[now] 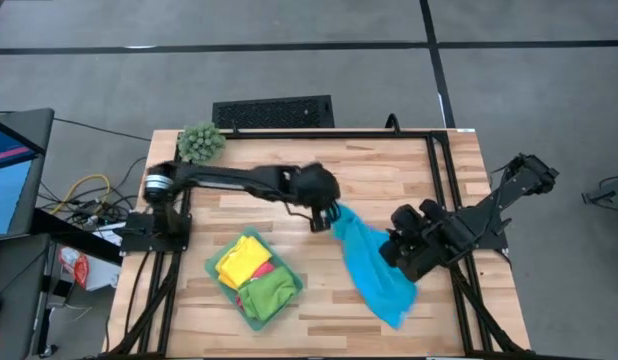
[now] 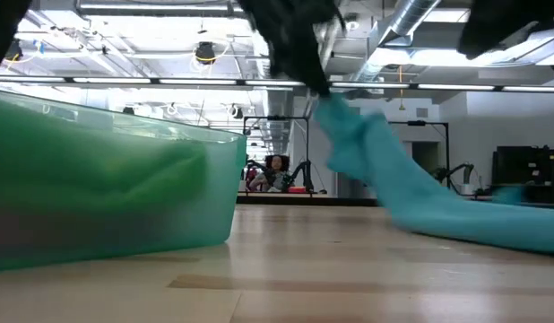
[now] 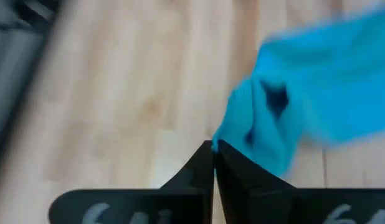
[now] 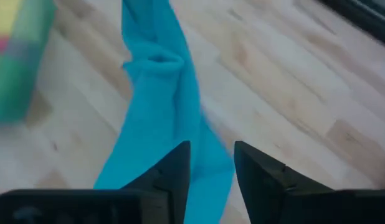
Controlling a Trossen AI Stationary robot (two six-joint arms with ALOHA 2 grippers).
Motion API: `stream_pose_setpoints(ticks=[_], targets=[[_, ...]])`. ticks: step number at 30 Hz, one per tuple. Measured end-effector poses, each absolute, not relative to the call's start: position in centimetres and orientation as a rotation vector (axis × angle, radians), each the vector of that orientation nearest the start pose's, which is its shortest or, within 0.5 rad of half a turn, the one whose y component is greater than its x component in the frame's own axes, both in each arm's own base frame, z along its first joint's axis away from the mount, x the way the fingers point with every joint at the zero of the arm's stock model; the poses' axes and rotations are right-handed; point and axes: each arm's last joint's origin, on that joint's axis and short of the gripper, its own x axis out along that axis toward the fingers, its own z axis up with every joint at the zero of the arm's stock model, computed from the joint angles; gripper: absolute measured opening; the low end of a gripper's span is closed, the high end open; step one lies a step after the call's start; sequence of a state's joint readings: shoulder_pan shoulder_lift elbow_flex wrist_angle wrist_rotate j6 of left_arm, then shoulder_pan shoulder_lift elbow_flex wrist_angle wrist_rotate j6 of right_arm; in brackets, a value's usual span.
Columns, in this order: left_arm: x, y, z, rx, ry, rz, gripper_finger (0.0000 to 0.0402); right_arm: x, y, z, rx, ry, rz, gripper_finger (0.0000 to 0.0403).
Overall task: Fold microfiber towels
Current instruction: Fold the blue towel
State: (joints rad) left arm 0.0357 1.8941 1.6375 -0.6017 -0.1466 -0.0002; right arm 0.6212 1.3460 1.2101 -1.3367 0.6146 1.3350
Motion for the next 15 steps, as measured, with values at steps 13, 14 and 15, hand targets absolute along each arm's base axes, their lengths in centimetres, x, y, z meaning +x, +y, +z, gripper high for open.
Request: stream_pose_setpoints(ticks=[13,14,15], targets=[[35.6,2.1,38.4,0.103,0.555,0.267,0.0000,23.4,7.0,30.3,0.174,0.744,-0.753,0.0180],[35.6,2.1,38.4,0.091,0.553,0.272,0.0000,23.8,6.7,30.4,0.165,0.737,-0.739,0.0182],[35.6,2.3,38.3,0.075,0.555,0.281,0.0000,24.2,6.5,30.6,0.161,0.722,-0.726,0.0183]])
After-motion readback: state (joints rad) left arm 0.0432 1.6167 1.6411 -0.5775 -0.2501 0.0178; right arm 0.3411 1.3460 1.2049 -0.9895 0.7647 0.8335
